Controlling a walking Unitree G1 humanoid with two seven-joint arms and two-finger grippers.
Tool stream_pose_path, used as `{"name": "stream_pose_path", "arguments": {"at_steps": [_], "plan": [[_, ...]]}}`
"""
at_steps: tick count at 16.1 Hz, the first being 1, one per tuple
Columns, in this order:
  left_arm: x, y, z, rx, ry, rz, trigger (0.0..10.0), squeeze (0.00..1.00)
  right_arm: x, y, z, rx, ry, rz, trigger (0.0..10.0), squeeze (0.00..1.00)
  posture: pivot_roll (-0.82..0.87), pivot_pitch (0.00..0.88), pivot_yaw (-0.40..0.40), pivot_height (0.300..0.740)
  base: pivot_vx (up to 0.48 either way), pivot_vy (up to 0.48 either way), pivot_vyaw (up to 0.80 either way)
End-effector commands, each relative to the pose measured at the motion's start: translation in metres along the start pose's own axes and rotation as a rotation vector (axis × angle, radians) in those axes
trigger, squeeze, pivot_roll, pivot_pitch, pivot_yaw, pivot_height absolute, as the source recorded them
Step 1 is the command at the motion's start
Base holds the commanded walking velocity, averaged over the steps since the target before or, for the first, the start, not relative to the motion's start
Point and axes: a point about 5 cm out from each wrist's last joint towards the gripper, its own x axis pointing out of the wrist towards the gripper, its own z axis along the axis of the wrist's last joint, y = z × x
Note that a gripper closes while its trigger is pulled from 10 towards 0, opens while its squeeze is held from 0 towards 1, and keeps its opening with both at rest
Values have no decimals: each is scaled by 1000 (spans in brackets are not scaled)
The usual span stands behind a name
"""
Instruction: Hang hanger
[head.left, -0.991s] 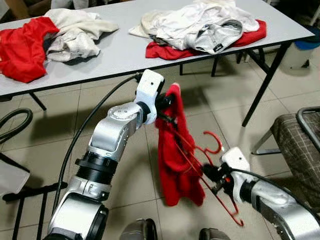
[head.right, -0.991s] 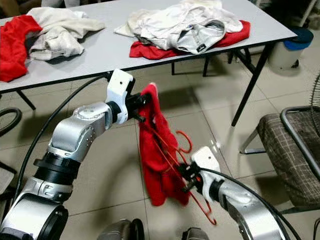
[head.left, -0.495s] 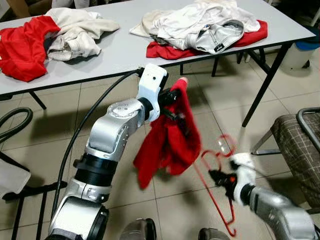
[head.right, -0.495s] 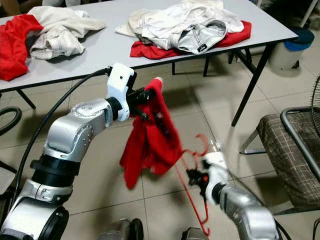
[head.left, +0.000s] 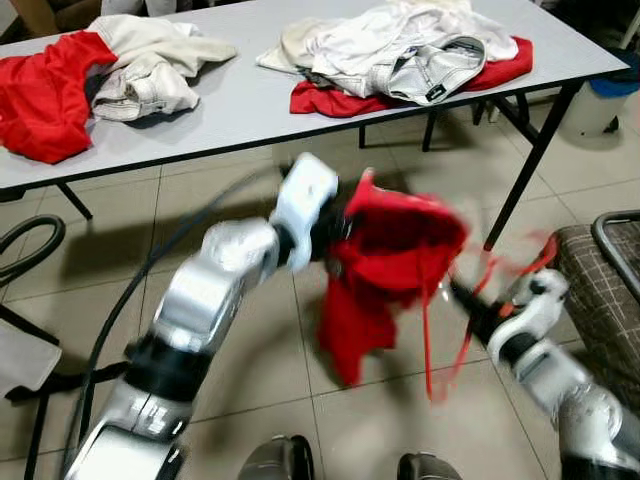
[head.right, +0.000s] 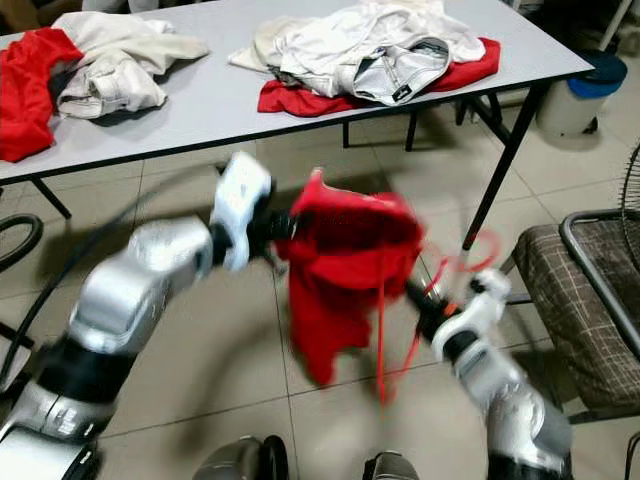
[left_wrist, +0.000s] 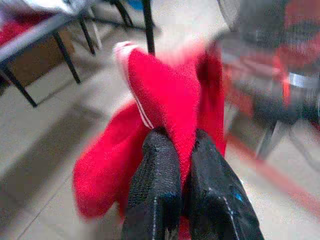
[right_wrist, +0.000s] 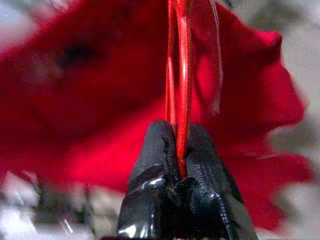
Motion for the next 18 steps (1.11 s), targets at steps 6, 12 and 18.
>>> {"name": "stream_pose_path", "arguments": {"at_steps": [6,12,18], "plan": [[13,-42,-19,57,-6,-171,0,0,38,11,54,356,-318,-70,10000,0,-99,99,117,740,0,0,0],[25,-83,-7,73,-118,-359,0,0,78,40,67,448,-350,-111,10000,0,-97,110,100,740,0,0,0],[28,-93,35,59,-317,-383,0,0,93,54,51,352,-279,-145,10000,0,-86,118,87,740,0,0,0]]}}
